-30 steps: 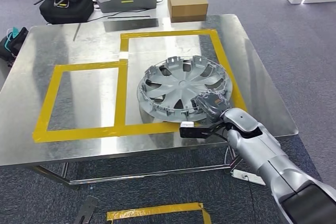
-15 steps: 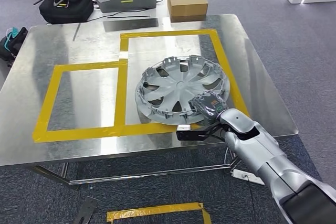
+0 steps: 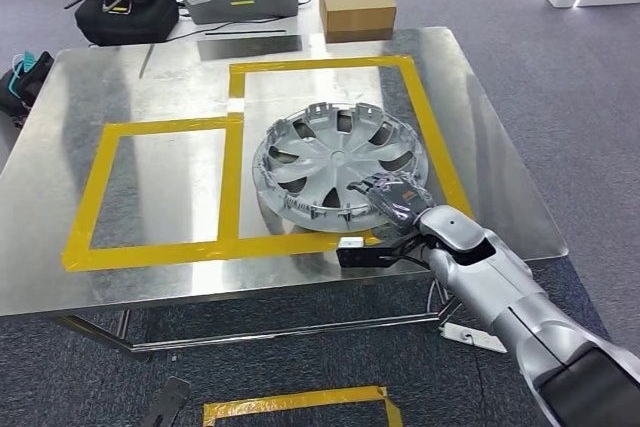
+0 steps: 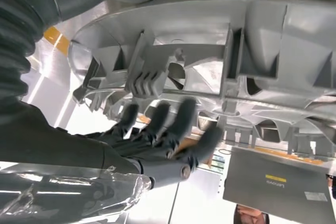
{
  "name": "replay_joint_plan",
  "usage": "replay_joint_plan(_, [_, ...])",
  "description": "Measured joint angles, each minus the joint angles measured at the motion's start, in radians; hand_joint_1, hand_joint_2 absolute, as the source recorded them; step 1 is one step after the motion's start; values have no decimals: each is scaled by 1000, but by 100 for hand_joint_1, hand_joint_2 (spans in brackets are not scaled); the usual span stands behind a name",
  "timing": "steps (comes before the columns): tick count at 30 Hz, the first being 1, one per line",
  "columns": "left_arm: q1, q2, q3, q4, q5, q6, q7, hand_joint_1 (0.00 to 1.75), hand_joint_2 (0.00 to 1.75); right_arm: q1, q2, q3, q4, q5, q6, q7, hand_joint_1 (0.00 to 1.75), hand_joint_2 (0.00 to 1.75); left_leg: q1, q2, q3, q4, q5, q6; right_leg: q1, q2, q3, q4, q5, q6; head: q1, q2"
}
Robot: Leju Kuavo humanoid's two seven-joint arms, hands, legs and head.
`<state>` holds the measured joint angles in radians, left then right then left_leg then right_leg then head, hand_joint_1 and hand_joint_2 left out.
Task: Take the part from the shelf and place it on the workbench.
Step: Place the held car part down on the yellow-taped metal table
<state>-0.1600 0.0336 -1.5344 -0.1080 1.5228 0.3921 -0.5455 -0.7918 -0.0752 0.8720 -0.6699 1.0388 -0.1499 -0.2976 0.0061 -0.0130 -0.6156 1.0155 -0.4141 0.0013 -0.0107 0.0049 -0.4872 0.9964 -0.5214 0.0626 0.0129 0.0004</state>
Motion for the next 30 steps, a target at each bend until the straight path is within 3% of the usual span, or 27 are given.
replay_joint_plan(10, [0, 0, -1, 0, 30, 8, -1, 0, 175, -4, 0, 2, 1, 0, 6, 8, 0, 175, 0, 0, 0, 0, 0, 0, 0, 0, 0, 0, 0, 0, 0, 0])
replay_joint_plan(22, [2, 0, 1, 0, 47, 9, -3, 0, 175, -4, 0, -16, -1, -2, -37, 136, 0, 175, 0, 0, -1, 0, 0, 0, 0, 0, 0, 0, 0, 0, 0, 0])
replay_joint_plan(24, [4, 0, 4, 0, 47, 8, -3, 0, 175, 1, 2, -48, -14, -70, -9, 147, 0, 175, 0, 0, -1, 0, 0, 0, 0, 0, 0, 0, 0, 0, 0, 0])
replay_joint_plan(30, [10, 0, 18, 0, 47, 6, -3, 0, 175, -23, 11, -192, -22, -304, 224, 164, 0, 175, 0, 0, -1, 0, 0, 0, 0, 0, 0, 0, 0, 0, 0, 0])
